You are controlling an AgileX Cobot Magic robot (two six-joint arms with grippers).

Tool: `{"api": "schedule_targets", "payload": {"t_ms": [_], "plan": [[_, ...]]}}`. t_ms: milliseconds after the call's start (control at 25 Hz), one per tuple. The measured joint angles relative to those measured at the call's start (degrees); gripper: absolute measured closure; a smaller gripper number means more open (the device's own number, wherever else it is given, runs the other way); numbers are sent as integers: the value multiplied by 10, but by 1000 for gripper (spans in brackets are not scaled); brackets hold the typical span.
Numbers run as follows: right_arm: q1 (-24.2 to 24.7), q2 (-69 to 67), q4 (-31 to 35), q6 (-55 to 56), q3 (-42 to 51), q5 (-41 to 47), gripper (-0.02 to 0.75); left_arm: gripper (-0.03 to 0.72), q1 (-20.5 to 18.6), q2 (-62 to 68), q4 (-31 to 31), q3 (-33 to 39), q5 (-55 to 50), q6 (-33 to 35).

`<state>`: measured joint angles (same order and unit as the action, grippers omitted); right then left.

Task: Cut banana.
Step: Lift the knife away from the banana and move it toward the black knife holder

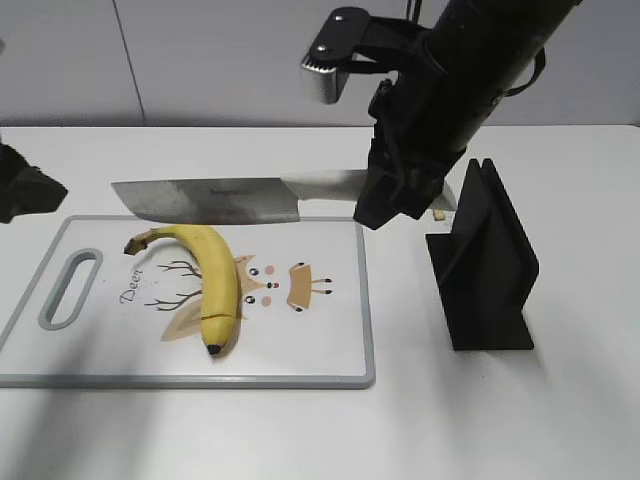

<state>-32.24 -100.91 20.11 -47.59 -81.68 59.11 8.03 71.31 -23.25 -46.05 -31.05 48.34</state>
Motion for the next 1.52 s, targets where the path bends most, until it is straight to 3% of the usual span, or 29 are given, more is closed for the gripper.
{"api": "schedule_targets", "payload": {"t_ms": [200,520,760,960,1520], "plan": [[0,20,-15,95,0,35,567,100,-54,-26,71,0,-71,-134],[0,89,-14,286,40,55,567,100,-62,-83,244,18,-205,-327],[0,191,-16,386,129,-34,567,100,-62,-198,224,101,-219,-347],[0,243,-37,457,163,-46,567,100,-62,-313,210,149,-242,-352],[0,367,-254,744,265,-101,567,100,-62,-606,186,180,-311,-358]]}}
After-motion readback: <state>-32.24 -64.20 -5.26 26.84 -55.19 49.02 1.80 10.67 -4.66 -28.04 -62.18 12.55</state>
